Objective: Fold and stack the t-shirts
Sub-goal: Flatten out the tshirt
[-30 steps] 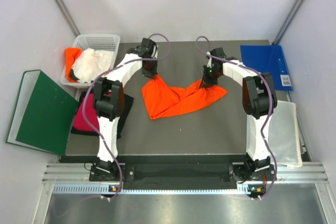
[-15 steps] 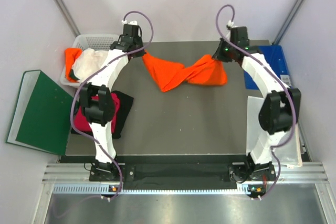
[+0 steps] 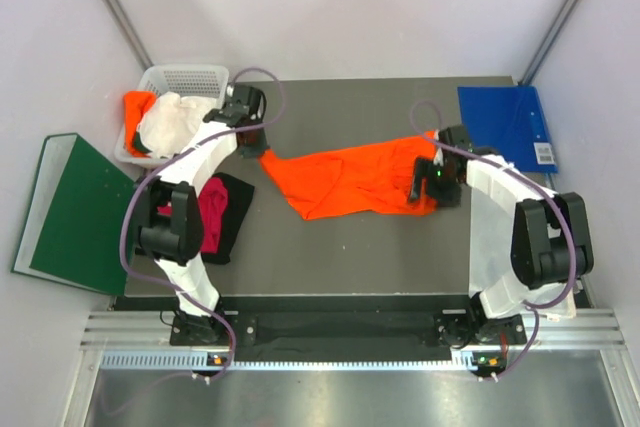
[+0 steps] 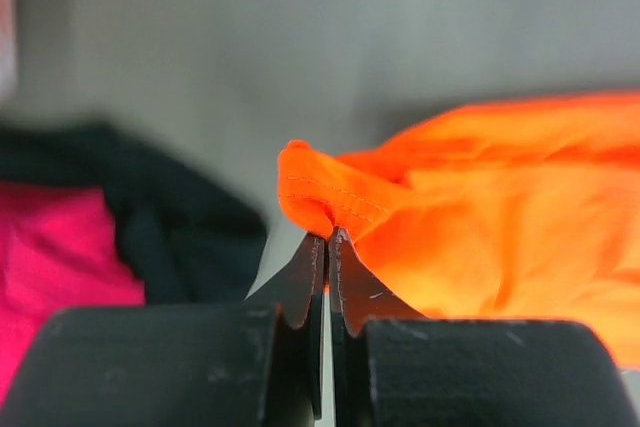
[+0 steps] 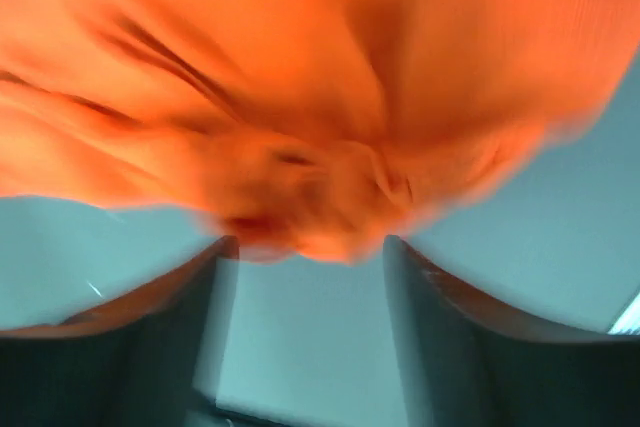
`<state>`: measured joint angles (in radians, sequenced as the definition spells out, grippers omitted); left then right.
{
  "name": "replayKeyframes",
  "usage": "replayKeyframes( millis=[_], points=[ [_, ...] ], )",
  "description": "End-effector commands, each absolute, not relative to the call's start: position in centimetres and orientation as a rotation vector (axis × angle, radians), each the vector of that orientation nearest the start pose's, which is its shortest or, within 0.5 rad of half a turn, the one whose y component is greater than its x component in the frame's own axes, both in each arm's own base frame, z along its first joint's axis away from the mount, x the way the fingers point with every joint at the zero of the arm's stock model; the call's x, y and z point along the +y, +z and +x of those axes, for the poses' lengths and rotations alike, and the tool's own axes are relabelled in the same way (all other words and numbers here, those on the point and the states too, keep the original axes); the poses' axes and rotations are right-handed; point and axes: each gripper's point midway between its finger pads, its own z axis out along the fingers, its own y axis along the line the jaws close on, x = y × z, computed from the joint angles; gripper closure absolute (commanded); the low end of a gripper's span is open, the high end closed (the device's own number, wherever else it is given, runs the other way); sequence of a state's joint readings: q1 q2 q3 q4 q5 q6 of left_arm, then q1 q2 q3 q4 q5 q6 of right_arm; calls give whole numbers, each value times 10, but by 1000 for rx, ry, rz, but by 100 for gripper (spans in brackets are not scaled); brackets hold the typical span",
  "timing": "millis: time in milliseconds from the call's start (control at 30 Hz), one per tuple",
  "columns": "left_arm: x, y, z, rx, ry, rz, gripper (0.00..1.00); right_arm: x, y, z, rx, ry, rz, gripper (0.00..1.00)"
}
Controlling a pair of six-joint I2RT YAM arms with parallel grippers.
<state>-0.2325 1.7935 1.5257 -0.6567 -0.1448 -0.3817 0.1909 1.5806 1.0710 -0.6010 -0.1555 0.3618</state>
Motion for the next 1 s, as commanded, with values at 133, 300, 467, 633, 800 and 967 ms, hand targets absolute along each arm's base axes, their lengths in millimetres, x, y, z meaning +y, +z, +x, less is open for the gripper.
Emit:
replayKeyframes(
  millis=[133,300,467,633,800,967],
  points=[
    [-78,107,387,2661,29,-269,100,105,104,376,2575,355,206,0],
    [-75,105,391,2666,55,-271,100,102,107,443,2542,298,209,0],
    [-74,110,395,2643,61,-279,100,79,76,483,2585,225,287,0],
    [-73,116,403,2623,73,-292,100,55,66,488,2611,194,395,3],
    [-73,114,407,2624,73,-298,100,49,79,476,2607,223,429,9],
    [-75,106,408,2645,71,-301,100,62,80,458,2618,374,490,33]
  ],
)
